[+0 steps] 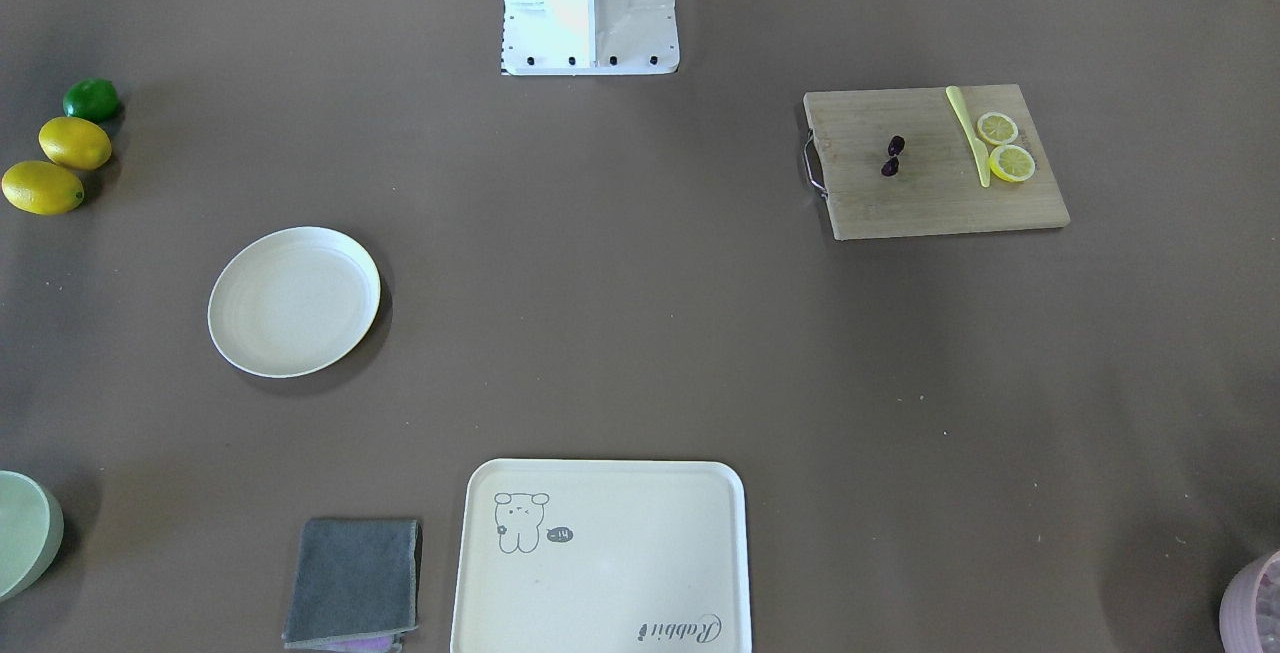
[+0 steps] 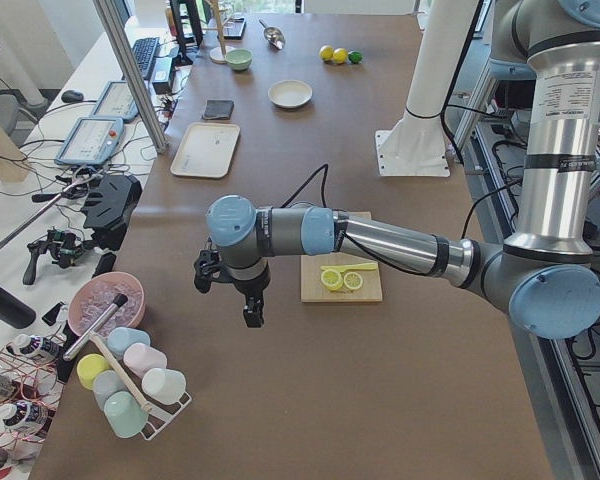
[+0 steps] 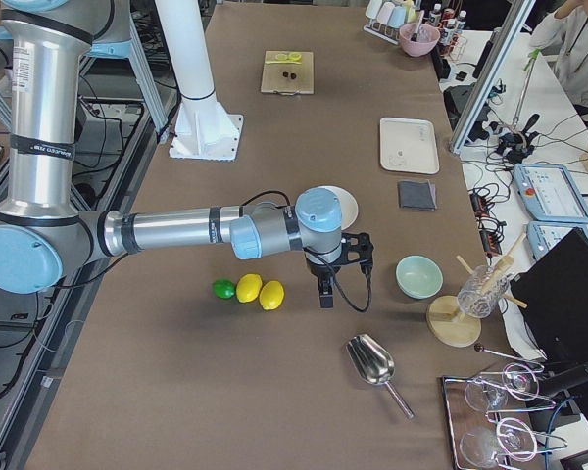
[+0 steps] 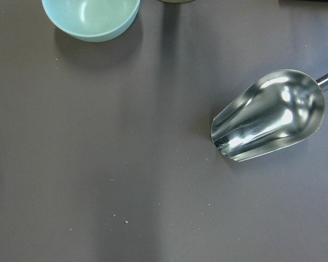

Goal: Place red cherry on plate

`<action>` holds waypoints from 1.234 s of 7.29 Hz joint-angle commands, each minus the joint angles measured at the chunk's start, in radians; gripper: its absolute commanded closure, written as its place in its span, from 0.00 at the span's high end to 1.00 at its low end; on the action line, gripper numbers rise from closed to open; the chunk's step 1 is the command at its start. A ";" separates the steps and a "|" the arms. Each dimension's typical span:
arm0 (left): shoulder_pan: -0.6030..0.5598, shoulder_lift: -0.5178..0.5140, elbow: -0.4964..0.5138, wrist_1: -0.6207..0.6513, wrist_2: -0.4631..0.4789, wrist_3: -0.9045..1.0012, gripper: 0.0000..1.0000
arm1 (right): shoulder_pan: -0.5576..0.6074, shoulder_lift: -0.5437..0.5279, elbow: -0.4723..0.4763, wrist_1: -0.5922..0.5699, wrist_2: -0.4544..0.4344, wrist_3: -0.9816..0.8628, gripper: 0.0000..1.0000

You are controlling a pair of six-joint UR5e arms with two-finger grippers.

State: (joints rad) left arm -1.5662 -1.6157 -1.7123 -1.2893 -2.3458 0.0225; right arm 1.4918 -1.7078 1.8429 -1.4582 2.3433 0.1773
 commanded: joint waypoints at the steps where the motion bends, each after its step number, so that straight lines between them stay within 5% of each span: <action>1: -0.008 0.008 -0.013 -0.008 0.088 0.001 0.98 | 0.001 -0.022 0.024 -0.022 0.002 -0.012 1.00; 5: 0.000 0.013 -0.023 -0.028 0.074 -0.007 0.98 | -0.010 -0.015 0.022 -0.022 0.002 -0.012 1.00; 7: -0.002 0.029 -0.042 -0.030 -0.065 -0.006 0.98 | -0.010 -0.030 0.018 0.008 0.022 -0.015 1.00; 9: 0.000 0.031 -0.064 -0.051 -0.078 -0.010 0.98 | -0.012 -0.056 0.012 0.091 0.057 -0.002 1.00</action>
State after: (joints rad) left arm -1.5672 -1.5873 -1.7651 -1.3324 -2.4037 0.0141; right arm 1.4813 -1.7515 1.8602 -1.4170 2.3737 0.1677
